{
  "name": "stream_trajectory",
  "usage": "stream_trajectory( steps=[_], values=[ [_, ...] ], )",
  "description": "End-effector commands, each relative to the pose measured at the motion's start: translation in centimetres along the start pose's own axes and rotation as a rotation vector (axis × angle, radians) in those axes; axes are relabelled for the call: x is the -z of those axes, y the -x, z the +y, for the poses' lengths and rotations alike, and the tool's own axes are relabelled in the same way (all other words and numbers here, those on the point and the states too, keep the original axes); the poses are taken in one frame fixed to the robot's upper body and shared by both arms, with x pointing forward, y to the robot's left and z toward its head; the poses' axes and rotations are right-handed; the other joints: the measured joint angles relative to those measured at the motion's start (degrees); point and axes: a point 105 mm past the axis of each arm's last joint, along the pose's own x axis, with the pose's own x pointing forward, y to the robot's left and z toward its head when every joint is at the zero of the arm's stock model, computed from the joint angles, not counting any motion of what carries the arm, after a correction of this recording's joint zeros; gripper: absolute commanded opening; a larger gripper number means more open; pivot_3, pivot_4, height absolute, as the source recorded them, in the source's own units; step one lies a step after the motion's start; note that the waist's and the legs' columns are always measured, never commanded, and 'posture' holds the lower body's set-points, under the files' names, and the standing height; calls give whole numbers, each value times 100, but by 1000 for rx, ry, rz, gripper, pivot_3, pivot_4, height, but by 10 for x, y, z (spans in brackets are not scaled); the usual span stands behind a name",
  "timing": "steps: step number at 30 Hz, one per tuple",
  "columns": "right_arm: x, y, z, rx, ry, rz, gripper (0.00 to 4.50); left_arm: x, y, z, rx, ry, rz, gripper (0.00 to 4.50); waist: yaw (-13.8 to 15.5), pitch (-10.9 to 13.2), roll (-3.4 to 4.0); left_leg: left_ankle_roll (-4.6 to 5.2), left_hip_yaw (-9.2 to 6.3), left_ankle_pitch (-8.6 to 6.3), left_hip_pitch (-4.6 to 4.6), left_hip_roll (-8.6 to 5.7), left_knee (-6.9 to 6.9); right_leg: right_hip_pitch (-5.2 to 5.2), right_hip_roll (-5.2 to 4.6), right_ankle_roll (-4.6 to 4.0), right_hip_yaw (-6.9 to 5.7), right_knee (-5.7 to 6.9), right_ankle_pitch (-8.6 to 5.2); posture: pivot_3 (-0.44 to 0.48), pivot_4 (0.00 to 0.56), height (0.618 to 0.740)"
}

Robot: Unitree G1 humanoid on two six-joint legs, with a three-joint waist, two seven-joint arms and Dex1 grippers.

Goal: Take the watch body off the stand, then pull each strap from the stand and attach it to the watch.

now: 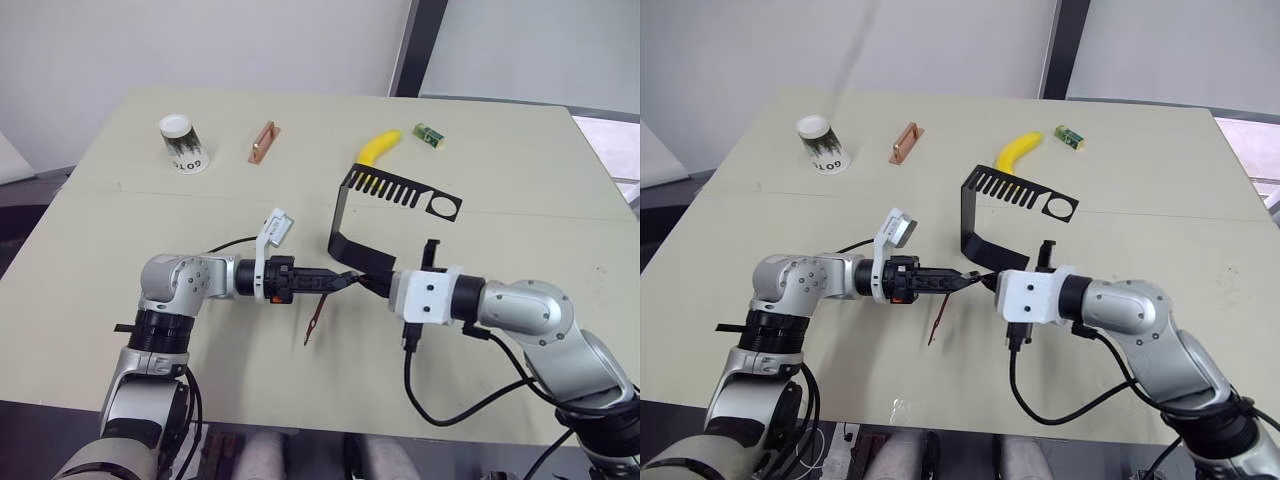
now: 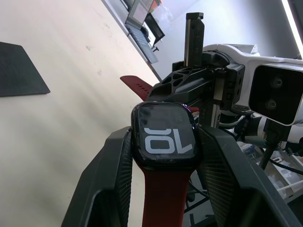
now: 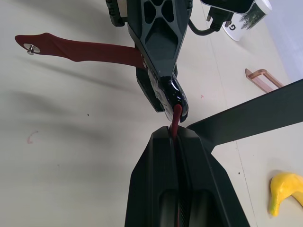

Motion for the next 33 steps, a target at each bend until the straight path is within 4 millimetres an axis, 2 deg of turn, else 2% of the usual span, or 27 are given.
stream_trajectory(
  steps=[1, 33],
  values=[
    [-17, -2, -3, 2, 46, -56, 0, 1, -19, -21, 118, -37, 35, 1593, 4, 0, 0, 0, 0, 0, 0, 0, 0, 0, 0, 0, 0, 0, 0, 0, 150, 740],
    [-18, -3, -4, -1, 49, -55, 0, -4, -24, -27, 144, -44, 29, 1593, 3, 0, 0, 0, 0, 0, 0, 0, 0, 0, 0, 0, 0, 0, 0, 0, 150, 740]
  ],
)
